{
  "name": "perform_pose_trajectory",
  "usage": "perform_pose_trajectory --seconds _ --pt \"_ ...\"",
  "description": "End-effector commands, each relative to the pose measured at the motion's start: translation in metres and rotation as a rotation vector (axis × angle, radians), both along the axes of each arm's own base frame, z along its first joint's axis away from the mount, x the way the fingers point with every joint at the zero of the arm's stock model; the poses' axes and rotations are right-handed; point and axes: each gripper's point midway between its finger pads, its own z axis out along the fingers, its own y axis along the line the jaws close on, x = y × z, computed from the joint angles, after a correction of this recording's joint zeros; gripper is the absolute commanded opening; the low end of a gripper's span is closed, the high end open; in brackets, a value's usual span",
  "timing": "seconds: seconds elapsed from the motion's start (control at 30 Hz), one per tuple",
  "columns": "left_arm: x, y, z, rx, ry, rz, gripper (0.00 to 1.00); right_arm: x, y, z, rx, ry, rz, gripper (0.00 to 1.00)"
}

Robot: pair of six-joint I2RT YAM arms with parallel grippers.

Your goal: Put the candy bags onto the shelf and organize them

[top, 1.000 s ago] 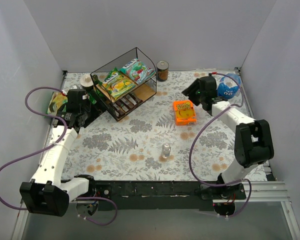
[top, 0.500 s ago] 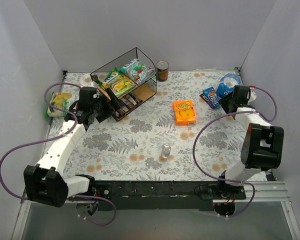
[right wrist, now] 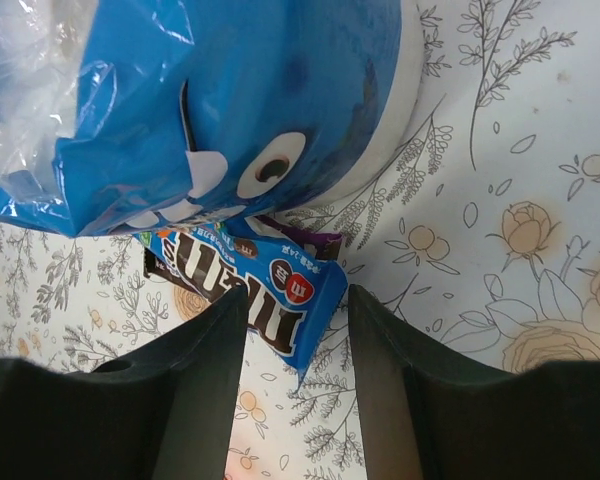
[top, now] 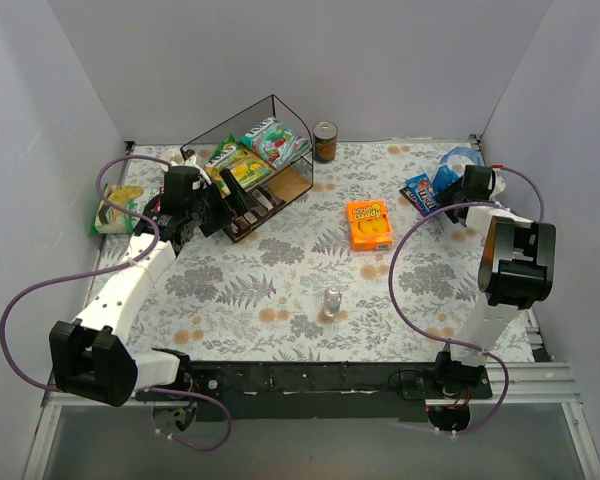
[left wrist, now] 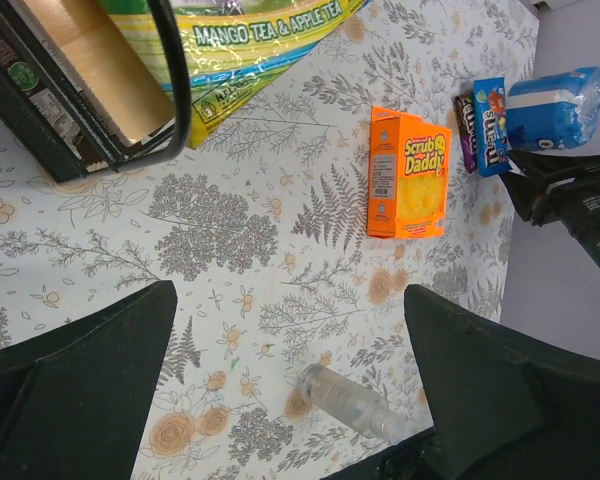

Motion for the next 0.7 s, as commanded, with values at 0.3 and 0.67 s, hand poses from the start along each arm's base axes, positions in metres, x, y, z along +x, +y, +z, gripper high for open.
perform_pose_trajectory --seconds 0.3,0.67 --pt "0.009 -0.006 0.022 -0.001 -0.067 -0.020 0.98 0.026 0.003 0.007 0.018 -0.082 0.043 0.44" --pt "0.008 -0.003 0.024 0.009 -0.069 -0.010 0.98 0.024 0.004 -0.004 0.041 -0.047 0.031 0.26"
